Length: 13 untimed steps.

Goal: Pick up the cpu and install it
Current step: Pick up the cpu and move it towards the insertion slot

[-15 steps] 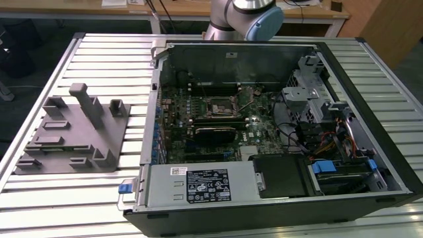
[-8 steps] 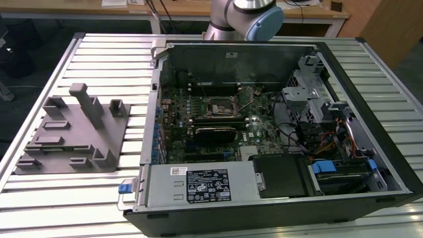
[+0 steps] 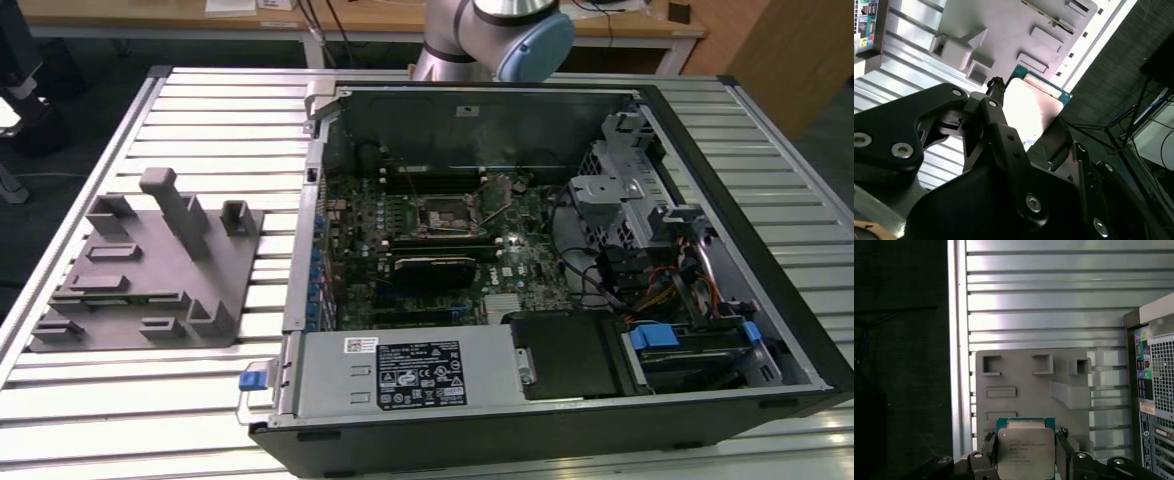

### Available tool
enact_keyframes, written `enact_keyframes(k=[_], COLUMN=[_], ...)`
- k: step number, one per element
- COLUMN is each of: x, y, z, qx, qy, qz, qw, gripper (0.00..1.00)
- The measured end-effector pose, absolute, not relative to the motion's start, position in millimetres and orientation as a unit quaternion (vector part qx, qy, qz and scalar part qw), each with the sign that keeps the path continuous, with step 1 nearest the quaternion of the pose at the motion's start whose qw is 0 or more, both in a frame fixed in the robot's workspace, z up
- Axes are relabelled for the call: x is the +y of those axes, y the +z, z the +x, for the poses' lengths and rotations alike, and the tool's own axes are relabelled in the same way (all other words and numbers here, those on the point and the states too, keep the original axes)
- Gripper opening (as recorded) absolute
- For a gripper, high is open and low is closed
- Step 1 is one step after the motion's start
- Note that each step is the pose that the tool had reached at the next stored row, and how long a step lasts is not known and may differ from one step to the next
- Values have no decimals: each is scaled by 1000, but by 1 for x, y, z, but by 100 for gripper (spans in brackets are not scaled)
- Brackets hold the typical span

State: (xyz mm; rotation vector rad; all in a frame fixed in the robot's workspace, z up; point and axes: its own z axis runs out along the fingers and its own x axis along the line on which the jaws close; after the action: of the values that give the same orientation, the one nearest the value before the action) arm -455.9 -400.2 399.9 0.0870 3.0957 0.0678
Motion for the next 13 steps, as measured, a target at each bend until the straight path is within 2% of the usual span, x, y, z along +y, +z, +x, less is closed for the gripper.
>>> enact_keyframes(k=[13], x=[-397], y=[400], z=[-407], qx=[999], qy=[22], qz=[28], qw=[22], gripper=[55])
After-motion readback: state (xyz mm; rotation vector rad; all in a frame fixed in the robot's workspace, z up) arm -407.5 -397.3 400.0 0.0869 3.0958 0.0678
